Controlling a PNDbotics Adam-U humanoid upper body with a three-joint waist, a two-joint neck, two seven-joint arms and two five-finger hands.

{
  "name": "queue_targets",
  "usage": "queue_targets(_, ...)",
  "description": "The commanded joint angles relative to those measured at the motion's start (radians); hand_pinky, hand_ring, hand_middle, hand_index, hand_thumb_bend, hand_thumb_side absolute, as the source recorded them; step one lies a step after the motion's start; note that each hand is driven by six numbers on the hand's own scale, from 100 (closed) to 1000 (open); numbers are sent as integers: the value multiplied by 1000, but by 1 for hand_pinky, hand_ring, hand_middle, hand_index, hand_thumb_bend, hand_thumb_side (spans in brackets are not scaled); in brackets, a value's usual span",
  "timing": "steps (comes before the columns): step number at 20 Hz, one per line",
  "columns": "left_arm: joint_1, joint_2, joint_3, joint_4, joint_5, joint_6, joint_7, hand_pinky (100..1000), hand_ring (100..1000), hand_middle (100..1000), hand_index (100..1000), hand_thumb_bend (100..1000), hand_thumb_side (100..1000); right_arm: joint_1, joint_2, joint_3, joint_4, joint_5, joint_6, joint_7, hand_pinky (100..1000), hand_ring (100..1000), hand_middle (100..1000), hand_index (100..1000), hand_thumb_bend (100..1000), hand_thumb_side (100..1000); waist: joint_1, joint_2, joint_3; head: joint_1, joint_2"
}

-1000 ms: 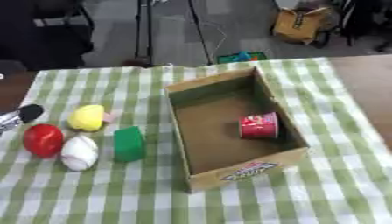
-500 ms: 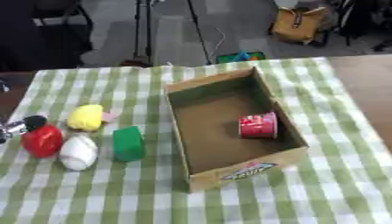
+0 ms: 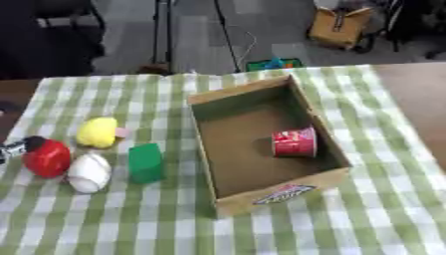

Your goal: Pick up objects on the table and place them in the box.

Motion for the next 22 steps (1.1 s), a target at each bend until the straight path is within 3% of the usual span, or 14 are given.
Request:
queue_targets(1, -11, 14, 18, 21, -3, -44, 13, 1000, 1000, 1000, 1000, 733, 966, -15, -21, 1, -23, -10, -4, 3, 492, 570, 538, 686, 100, 763, -2, -15, -1, 1, -11)
queue_targets(5, -10, 9, 20, 42, 49, -95, -1, 1000, 1000, 1000, 1000, 780, 984, -15, -20, 1, -23, -11, -5, 4, 492, 570, 538, 686, 100, 763, -4, -14, -2, 0, -11)
queue_targets(6, -11, 5, 19, 44, 66, -104, -4, 1000, 1000, 1000, 1000, 873, 1000, -16, -20, 1, -23, -12, -5, 4, 492, 570, 538, 686, 100, 763, -5, -14, -2, 0, -12)
queue_targets(15, -31, -22, 14, 104, 255, -144, 31, 1000, 1000, 1000, 1000, 801, 1000, -16, -17, 3, -23, -15, -5, 9, 492, 570, 538, 685, 100, 764, -10, -11, -5, 4, -18)
queue_targets(22, -38, -31, 0, 122, 279, -140, 23, 1000, 1000, 1000, 1000, 771, 1000, -16, -17, 3, -23, -18, -4, 9, 493, 571, 538, 686, 100, 763, -9, -7, -7, 7, -21)
